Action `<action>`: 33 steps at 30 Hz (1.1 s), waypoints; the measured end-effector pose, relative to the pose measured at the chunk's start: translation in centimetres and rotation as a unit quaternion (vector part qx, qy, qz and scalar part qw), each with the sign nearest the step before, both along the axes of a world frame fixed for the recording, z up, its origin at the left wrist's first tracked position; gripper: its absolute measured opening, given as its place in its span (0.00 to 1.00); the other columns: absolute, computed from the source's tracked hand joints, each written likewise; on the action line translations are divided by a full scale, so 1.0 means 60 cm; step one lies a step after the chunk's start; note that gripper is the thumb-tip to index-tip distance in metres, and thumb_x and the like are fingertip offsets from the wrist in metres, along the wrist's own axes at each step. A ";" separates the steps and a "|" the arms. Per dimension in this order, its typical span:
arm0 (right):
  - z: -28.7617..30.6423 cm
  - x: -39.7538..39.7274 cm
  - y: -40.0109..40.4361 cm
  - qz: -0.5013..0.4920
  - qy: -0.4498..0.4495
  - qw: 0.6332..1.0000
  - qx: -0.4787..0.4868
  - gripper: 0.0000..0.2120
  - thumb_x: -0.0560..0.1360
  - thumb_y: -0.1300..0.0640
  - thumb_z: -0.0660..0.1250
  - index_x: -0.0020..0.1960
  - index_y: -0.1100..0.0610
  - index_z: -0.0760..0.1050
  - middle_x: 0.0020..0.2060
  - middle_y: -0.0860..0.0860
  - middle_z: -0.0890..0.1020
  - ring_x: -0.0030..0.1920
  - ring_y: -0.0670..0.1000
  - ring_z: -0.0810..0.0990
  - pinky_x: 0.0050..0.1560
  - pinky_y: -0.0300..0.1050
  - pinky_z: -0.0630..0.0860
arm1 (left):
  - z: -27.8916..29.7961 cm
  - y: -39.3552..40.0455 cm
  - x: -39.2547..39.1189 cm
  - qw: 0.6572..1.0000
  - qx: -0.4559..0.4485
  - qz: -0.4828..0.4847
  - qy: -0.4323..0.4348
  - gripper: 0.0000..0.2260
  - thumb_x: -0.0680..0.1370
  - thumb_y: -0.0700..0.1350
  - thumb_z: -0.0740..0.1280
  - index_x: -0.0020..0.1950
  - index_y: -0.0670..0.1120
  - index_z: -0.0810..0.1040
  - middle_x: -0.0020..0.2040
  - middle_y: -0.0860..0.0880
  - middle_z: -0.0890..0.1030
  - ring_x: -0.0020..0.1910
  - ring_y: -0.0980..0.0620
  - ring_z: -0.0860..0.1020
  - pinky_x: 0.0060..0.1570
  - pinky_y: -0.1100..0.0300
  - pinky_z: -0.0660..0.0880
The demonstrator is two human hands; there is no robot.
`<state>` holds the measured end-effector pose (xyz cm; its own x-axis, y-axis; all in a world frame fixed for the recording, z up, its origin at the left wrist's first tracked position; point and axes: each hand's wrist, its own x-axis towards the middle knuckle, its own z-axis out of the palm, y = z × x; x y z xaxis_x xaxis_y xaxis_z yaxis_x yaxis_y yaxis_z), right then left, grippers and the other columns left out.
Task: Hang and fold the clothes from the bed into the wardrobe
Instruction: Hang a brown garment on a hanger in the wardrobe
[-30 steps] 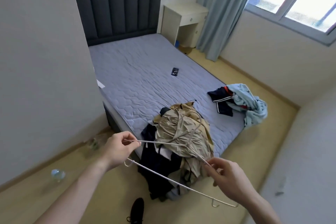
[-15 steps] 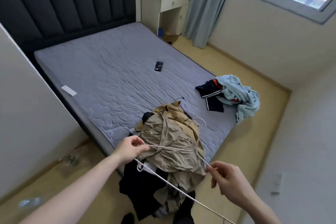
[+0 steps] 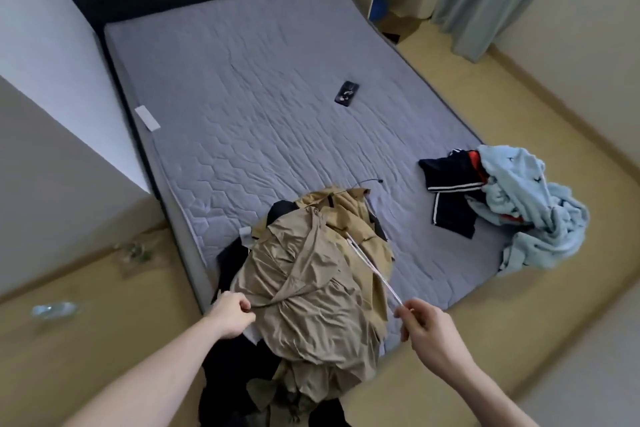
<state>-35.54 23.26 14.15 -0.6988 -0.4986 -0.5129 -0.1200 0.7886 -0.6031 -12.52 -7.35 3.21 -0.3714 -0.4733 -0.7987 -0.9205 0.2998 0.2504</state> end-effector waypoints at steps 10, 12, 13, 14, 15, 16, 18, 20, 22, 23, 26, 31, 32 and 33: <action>-0.211 -0.091 -0.074 -0.038 -0.014 0.998 -0.044 0.14 0.83 0.52 0.64 0.39 0.51 0.78 0.33 0.49 0.83 0.33 0.53 0.79 0.34 0.42 0.75 | -0.247 0.034 -0.126 0.998 0.039 -0.043 -0.010 0.15 0.77 0.53 0.70 0.63 0.56 0.82 0.82 0.46 0.57 0.81 0.46 0.59 0.77 0.56 0.55; -0.240 -0.076 -0.085 -0.051 -0.022 0.997 -0.060 0.15 0.83 0.53 0.64 0.38 0.52 0.77 0.33 0.50 0.82 0.30 0.50 0.77 0.33 0.39 0.72 | -0.288 0.032 -0.125 0.997 0.040 -0.067 -0.022 0.13 0.78 0.52 0.68 0.63 0.60 0.82 0.84 0.47 0.50 0.82 0.43 0.52 0.79 0.51 0.54; -0.250 -0.068 -0.090 -0.055 -0.028 0.996 -0.067 0.15 0.83 0.54 0.64 0.38 0.52 0.77 0.33 0.52 0.81 0.29 0.49 0.76 0.32 0.39 0.71 | -0.302 0.034 -0.121 0.996 0.041 -0.072 -0.031 0.14 0.79 0.52 0.66 0.64 0.61 0.81 0.85 0.50 0.48 0.83 0.43 0.49 0.80 0.49 0.53; -0.257 -0.060 -0.092 -0.058 -0.035 0.995 -0.073 0.15 0.83 0.53 0.64 0.38 0.52 0.77 0.33 0.54 0.81 0.29 0.49 0.75 0.31 0.39 0.71 | -0.310 0.036 -0.117 0.996 0.038 -0.076 -0.037 0.15 0.80 0.51 0.65 0.65 0.62 0.80 0.85 0.52 0.48 0.83 0.44 0.47 0.80 0.48 0.53; -0.259 -0.051 -0.095 -0.060 -0.039 0.994 -0.079 0.15 0.83 0.53 0.64 0.38 0.52 0.77 0.32 0.54 0.81 0.29 0.48 0.75 0.31 0.39 0.71 | -0.313 0.036 -0.112 0.996 0.029 -0.079 -0.035 0.17 0.80 0.50 0.63 0.68 0.61 0.78 0.84 0.53 0.51 0.83 0.45 0.48 0.80 0.48 0.52; -0.257 -0.042 -0.097 -0.063 -0.040 0.994 -0.084 0.15 0.83 0.53 0.64 0.39 0.53 0.78 0.32 0.54 0.81 0.28 0.48 0.75 0.30 0.38 0.71 | -0.311 0.035 -0.107 0.996 0.019 -0.078 -0.026 0.19 0.80 0.49 0.62 0.71 0.59 0.76 0.83 0.52 0.57 0.82 0.46 0.52 0.80 0.49 0.52; -0.245 -0.025 -0.098 -0.075 -0.033 0.992 -0.091 0.15 0.84 0.53 0.64 0.39 0.53 0.77 0.32 0.52 0.81 0.28 0.47 0.76 0.30 0.36 0.71 | -0.279 0.034 -0.099 0.998 0.004 -0.064 0.009 0.20 0.79 0.45 0.62 0.71 0.56 0.76 0.76 0.51 0.71 0.78 0.50 0.65 0.79 0.52 0.54; -0.221 -0.007 -0.098 -0.096 -0.026 0.990 -0.104 0.15 0.84 0.54 0.63 0.39 0.52 0.77 0.32 0.51 0.81 0.28 0.47 0.75 0.29 0.36 0.70 | -0.224 0.032 -0.091 0.998 -0.005 -0.004 0.069 0.15 0.78 0.43 0.65 0.61 0.57 0.81 0.64 0.54 0.81 0.68 0.53 0.75 0.73 0.58 0.63; -0.186 0.013 -0.102 -0.105 -0.021 0.989 -0.103 0.16 0.84 0.54 0.62 0.37 0.51 0.76 0.31 0.50 0.81 0.27 0.47 0.74 0.29 0.35 0.69 | -0.151 0.020 -0.081 0.984 -0.014 0.097 0.149 0.09 0.77 0.44 0.70 0.53 0.58 0.82 0.53 0.55 0.84 0.54 0.56 0.81 0.56 0.63 0.74; -0.168 0.025 -0.104 -0.109 -0.020 0.989 -0.101 0.17 0.84 0.54 0.62 0.37 0.50 0.76 0.30 0.51 0.81 0.26 0.47 0.74 0.29 0.36 0.69 | -0.110 0.012 -0.074 0.969 -0.006 0.153 0.192 0.08 0.77 0.43 0.72 0.51 0.56 0.82 0.50 0.53 0.84 0.47 0.58 0.82 0.47 0.65 0.76; -0.106 0.063 -0.112 -0.108 -0.010 0.989 -0.105 0.16 0.84 0.55 0.63 0.37 0.50 0.75 0.32 0.49 0.81 0.27 0.46 0.72 0.30 0.36 0.68 | 0.022 -0.014 -0.045 0.905 0.046 0.289 0.308 0.06 0.79 0.38 0.71 0.50 0.49 0.84 0.48 0.45 0.85 0.39 0.55 0.84 0.39 0.63 0.80; 0.018 0.144 -0.133 -0.078 -0.016 0.989 -0.122 0.10 0.82 0.51 0.68 0.45 0.55 0.75 0.36 0.50 0.83 0.38 0.51 0.81 0.40 0.42 0.74 | 0.247 -0.039 0.020 0.815 0.193 0.362 0.409 0.08 0.83 0.35 0.64 0.56 0.39 0.83 0.54 0.43 0.87 0.53 0.49 0.84 0.53 0.62 0.80; 0.043 0.162 -0.137 -0.072 -0.020 0.989 -0.128 0.10 0.80 0.50 0.70 0.47 0.54 0.74 0.39 0.51 0.83 0.40 0.54 0.82 0.41 0.44 0.76 | 0.289 -0.039 0.034 0.804 0.221 0.360 0.419 0.09 0.83 0.34 0.63 0.57 0.38 0.83 0.55 0.42 0.86 0.53 0.49 0.84 0.54 0.61 0.80; 0.067 0.179 -0.140 -0.061 -0.022 0.989 -0.133 0.11 0.79 0.49 0.72 0.48 0.54 0.72 0.42 0.51 0.82 0.39 0.54 0.83 0.38 0.44 0.77 | 0.326 -0.037 0.048 0.796 0.243 0.353 0.428 0.10 0.83 0.34 0.63 0.58 0.38 0.83 0.56 0.42 0.86 0.53 0.49 0.84 0.54 0.59 0.81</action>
